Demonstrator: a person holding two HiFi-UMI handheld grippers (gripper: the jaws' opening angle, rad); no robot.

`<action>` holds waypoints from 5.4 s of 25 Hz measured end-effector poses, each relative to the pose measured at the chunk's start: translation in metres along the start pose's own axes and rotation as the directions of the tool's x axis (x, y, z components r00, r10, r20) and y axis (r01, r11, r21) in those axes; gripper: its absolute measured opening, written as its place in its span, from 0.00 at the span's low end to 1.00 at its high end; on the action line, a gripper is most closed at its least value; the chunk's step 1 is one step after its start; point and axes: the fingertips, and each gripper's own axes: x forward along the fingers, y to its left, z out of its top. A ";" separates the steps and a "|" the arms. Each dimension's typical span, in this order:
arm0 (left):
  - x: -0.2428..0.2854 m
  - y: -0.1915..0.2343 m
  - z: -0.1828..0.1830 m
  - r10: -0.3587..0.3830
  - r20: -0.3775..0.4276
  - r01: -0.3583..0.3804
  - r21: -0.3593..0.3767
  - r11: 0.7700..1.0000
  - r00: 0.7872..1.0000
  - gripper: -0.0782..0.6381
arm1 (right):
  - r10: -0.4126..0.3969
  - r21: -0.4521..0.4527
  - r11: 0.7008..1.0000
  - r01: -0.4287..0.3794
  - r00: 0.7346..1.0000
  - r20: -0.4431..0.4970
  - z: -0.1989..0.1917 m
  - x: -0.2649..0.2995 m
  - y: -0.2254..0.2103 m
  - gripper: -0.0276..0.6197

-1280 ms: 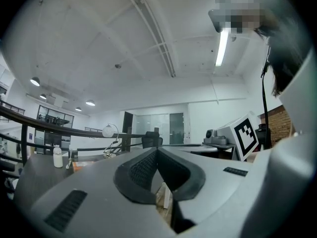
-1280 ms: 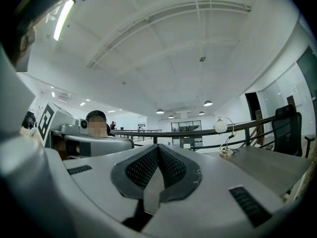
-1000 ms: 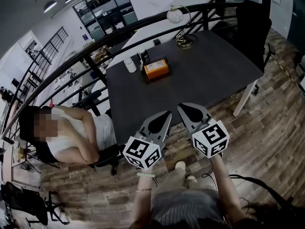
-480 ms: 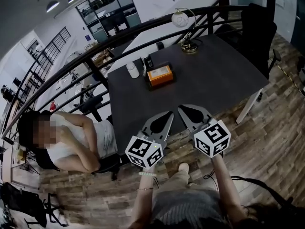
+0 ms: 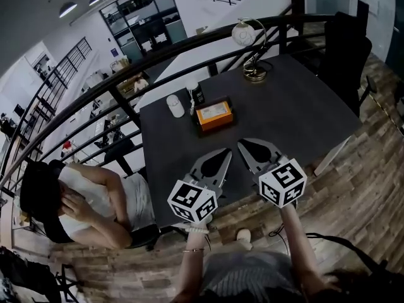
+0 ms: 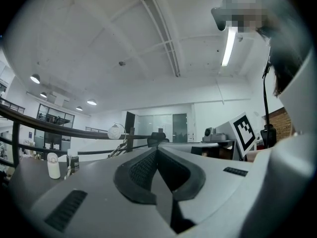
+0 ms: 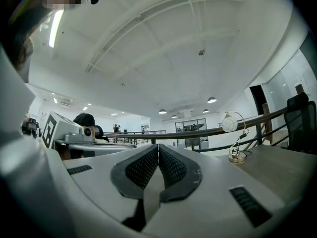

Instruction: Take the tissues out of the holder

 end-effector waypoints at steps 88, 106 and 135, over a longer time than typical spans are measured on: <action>0.082 0.266 -0.121 0.399 -0.207 -0.438 -0.201 0.876 0.893 0.12 | 0.368 -0.034 0.770 -0.637 0.487 -0.792 -0.197 0.317 -0.124 0.24; 0.085 0.273 -0.129 0.387 -0.232 -0.436 -0.217 0.873 0.892 0.12 | 0.268 -0.073 0.756 -0.651 0.408 -0.873 -0.223 0.323 -0.131 0.07; 0.074 0.271 -0.048 0.340 -0.144 -0.359 -0.137 0.923 0.929 0.12 | 0.383 -0.001 0.899 -0.438 0.787 -0.484 -0.081 0.301 -0.141 0.06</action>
